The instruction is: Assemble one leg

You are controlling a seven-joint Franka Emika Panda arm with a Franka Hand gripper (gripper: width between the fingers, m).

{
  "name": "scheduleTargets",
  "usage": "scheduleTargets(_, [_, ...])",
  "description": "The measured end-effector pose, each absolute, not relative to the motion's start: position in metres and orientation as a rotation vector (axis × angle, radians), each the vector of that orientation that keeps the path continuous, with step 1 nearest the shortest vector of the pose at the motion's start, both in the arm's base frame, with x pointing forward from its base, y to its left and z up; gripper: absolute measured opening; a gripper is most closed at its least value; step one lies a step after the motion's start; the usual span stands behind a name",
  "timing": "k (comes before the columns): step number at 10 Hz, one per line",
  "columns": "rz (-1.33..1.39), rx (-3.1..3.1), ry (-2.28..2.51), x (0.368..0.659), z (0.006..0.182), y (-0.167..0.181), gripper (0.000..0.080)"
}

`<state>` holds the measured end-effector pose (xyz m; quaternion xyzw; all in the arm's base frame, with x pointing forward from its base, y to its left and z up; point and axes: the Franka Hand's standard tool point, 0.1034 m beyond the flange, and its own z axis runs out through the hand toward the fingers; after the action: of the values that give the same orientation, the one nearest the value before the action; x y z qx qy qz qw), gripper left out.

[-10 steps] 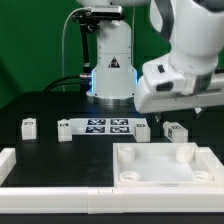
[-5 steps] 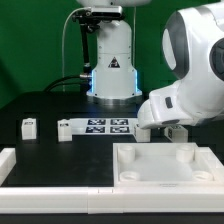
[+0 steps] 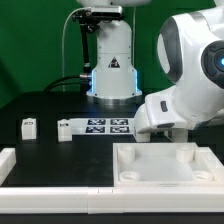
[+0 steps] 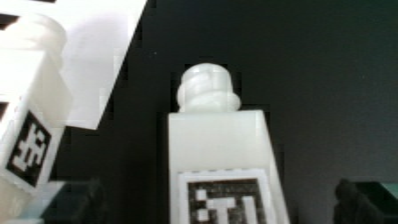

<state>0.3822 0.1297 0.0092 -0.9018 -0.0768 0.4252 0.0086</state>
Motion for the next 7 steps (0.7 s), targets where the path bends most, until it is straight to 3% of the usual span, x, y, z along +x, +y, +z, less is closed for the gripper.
scheduleTargets(1, [1.329,-2.817,-0.24,0.3818,0.0091,0.1297,0.0513])
scheduleTargets(2, [1.329,-2.817,-0.241,0.3819,0.0091,0.1298,0.0513])
scheduleTargets(3, [1.329,-2.817,-0.241,0.3819,0.0091,0.1298,0.0374])
scheduleTargets(4, [1.33,-2.817,-0.241,0.3817,0.0092,0.1298,0.0287])
scheduleTargets(7, [1.33,-2.817,-0.241,0.3817,0.0092,0.1299,0.0287])
